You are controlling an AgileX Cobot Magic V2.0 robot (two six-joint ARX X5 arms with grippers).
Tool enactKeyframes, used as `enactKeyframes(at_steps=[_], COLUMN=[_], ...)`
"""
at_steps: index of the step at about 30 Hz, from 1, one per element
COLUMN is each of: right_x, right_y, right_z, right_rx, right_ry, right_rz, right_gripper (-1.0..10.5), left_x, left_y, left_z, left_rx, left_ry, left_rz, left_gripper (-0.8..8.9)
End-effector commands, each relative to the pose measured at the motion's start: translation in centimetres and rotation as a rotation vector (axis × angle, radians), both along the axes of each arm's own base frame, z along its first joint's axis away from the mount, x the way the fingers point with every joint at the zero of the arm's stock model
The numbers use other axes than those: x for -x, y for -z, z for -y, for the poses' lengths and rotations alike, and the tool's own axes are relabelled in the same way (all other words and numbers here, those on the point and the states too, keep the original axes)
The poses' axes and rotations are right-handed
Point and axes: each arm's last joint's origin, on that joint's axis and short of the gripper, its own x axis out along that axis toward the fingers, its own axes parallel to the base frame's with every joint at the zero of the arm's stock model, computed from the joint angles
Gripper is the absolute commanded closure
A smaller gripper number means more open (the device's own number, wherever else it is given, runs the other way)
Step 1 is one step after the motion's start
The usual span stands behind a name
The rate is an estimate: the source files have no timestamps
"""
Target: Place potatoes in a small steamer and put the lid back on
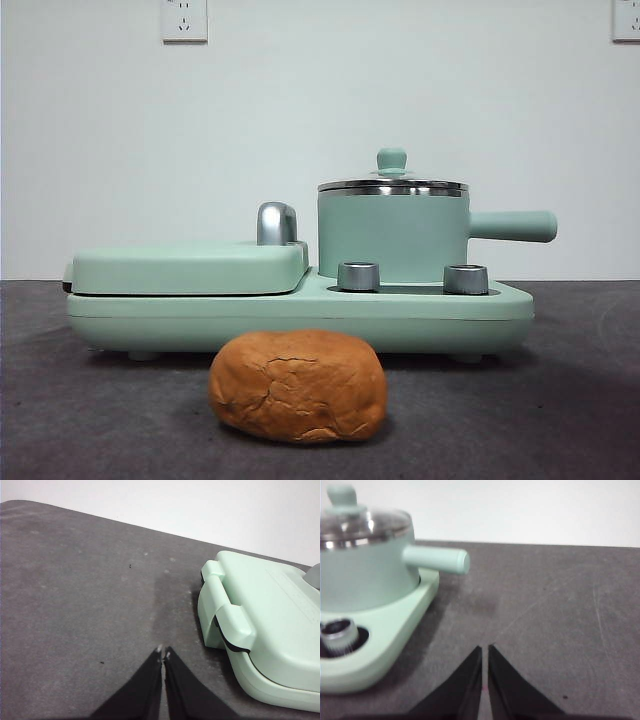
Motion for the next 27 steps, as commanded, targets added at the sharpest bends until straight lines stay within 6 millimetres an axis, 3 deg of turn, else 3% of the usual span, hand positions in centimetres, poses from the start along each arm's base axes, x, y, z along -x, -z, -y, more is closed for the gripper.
enactKeyframes(at_steps=[1,6,9,12,19,27], right_x=[-0.1,0.0,0.4,1.0,2.3,0.7], right_y=[-0.5,-2.0,-3.2,-4.8,-9.7,-14.0], right_z=[0.0,0.0,0.0,0.1,0.0,-0.6], right_rx=[-0.082,-0.246,-0.321,-0.343,-0.325,-0.180], right_ry=[0.009,0.002,-0.004,0.000,-0.041,-0.228], right_rz=[0.047,0.165,0.166,0.137,0.078,-0.034], right_gripper=[9.3,9.3,9.3,9.3,9.3,9.3], left_x=[-0.2,-0.1,0.3,1.1,1.7,-1.1], left_y=[0.2,-2.3,-4.2,-6.4,-11.6,-15.8], left_z=[0.0,0.1,0.1,0.2,0.5,1.0], left_rx=[0.023,0.143,0.207,0.202,0.004,-0.114], left_ry=[-0.001,0.016,0.035,0.060,0.163,0.373], left_rz=[0.029,0.257,0.309,0.285,0.212,0.097], left_gripper=[8.08,8.08,8.07,8.07,8.07,8.07])
